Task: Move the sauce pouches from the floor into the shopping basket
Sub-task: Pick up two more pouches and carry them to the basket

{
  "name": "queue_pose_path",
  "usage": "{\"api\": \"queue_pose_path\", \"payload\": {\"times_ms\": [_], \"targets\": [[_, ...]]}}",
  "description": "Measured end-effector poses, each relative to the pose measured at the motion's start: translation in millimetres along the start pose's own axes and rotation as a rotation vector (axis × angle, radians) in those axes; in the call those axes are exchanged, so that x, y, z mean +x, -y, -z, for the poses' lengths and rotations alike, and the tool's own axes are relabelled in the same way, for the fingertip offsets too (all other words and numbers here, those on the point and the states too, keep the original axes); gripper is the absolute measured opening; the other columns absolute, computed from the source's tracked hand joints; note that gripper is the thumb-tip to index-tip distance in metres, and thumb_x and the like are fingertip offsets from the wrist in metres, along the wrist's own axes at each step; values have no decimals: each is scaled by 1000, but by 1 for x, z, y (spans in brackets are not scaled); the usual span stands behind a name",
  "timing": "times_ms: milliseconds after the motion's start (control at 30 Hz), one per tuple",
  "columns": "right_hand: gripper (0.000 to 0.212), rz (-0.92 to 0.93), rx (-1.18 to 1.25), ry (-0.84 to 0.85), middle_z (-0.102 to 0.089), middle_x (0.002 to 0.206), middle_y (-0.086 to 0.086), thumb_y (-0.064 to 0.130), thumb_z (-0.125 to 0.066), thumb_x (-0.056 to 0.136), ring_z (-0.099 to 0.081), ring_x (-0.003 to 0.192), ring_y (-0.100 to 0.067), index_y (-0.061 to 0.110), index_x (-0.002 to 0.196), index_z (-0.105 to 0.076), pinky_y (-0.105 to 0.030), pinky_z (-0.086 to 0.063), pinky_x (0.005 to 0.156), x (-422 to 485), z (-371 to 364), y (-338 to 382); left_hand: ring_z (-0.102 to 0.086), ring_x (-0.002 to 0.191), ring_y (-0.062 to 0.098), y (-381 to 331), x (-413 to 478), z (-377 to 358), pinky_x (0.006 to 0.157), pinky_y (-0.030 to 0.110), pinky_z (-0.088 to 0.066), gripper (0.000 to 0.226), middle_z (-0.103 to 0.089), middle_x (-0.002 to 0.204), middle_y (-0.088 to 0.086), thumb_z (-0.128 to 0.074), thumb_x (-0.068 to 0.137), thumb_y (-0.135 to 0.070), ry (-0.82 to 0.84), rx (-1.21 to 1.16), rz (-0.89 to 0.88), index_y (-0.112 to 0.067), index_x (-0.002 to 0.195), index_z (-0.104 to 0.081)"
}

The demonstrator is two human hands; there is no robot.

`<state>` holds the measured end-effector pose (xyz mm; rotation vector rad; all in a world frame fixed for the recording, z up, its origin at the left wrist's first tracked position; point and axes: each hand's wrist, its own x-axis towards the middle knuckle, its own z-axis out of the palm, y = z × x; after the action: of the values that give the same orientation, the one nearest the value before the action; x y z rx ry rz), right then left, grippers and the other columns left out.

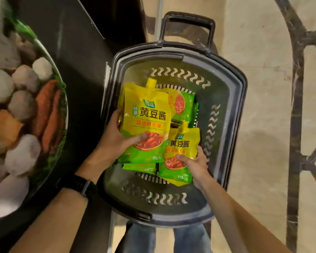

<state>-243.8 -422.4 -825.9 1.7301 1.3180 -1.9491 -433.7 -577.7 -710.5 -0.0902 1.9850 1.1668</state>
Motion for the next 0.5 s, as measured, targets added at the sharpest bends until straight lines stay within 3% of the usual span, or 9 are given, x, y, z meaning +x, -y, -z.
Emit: {"api": "queue_pose_path", "payload": {"times_ms": [133, 200, 267, 400, 500], "targets": [[68, -81, -12, 12, -70, 118, -5, 5, -81, 76, -67, 106, -25, 19, 134, -47, -50, -52, 97, 29, -1, -17, -58, 118, 13, 16, 23, -21, 91, 28, -47, 103, -58, 135, -5, -87, 70, -9, -12, -91, 43, -28, 152, -28], [77, -82, -143, -6, -65, 125, -3, 10, -83, 75, -61, 114, -24, 19, 139, -41, -44, -48, 102, 38, -4, -17, -60, 121, 18, 25, 32, -34, 102, 41, -49, 101, -61, 135, -1, -87, 70, -8, -49, -157, 65, -27, 151, -30], [89, -23, -361, -89, -60, 130, -8, 10, -83, 75, -58, 119, -28, 18, 146, -30, -41, -46, 103, 36, -11, -14, -66, 115, 19, 32, 39, -48, 103, 50, -50, 94, -68, 128, -1, -90, 69, -12, -88, -222, 83, -27, 146, -38], [130, 209, -933, -209, -15, 160, -13, 27, -90, 67, -31, 143, -31, 19, 156, 4, -40, -39, 110, 15, -24, -8, -69, 111, 18, 44, 56, -85, 99, 51, -53, 102, -69, 127, 0, -92, 61, -25, -210, -373, 141, -21, 147, -38], [122, 448, -1187, -272, 1, 164, -11, 25, -89, 65, -11, 150, -30, 16, 156, -8, -45, -32, 117, 16, -26, 1, -64, 117, 20, 42, 72, -109, 103, 47, -51, 114, -64, 134, 2, -94, 55, -30, -337, -412, 166, -23, 151, -34]]}}
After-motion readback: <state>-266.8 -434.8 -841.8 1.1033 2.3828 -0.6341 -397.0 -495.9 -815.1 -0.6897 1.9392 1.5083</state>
